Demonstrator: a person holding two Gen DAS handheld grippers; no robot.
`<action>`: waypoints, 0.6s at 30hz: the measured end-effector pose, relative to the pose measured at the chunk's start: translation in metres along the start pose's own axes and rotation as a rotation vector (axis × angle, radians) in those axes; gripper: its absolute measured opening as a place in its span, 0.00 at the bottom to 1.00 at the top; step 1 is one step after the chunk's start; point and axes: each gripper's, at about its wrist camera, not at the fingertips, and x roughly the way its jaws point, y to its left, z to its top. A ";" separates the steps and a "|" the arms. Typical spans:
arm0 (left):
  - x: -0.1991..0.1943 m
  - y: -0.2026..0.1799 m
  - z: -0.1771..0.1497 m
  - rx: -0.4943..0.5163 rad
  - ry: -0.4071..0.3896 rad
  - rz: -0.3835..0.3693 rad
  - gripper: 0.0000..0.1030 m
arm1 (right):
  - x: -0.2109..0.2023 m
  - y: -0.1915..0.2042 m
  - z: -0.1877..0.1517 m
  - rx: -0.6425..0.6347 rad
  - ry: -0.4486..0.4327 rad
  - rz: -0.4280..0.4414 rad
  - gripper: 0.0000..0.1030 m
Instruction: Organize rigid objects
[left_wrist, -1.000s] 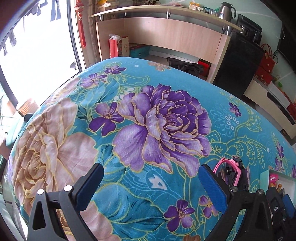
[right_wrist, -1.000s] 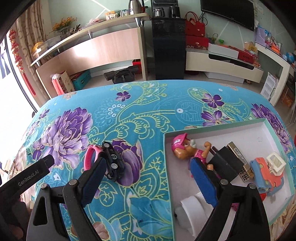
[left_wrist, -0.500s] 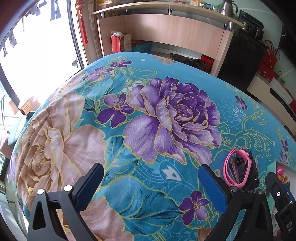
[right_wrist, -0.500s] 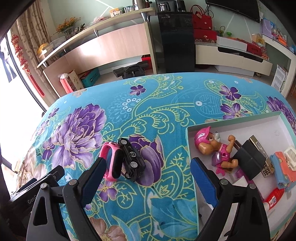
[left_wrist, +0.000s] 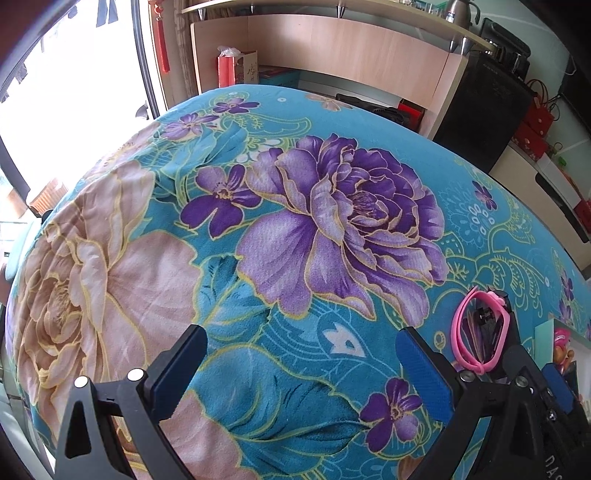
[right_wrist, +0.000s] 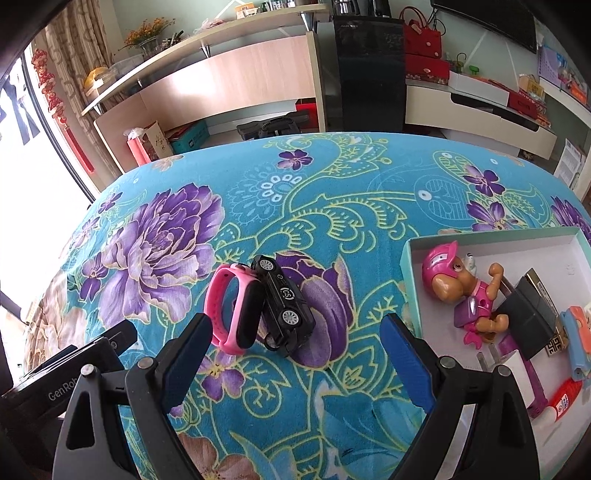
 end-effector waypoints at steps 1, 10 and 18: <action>0.001 -0.001 0.000 0.000 -0.003 -0.009 1.00 | 0.000 0.001 0.000 -0.005 -0.001 0.002 0.90; 0.004 -0.013 0.002 0.028 -0.024 -0.094 1.00 | -0.017 -0.017 0.006 0.054 -0.066 -0.022 0.90; 0.007 -0.038 -0.003 0.123 -0.021 -0.138 1.00 | -0.027 -0.029 0.010 0.090 -0.099 -0.048 0.90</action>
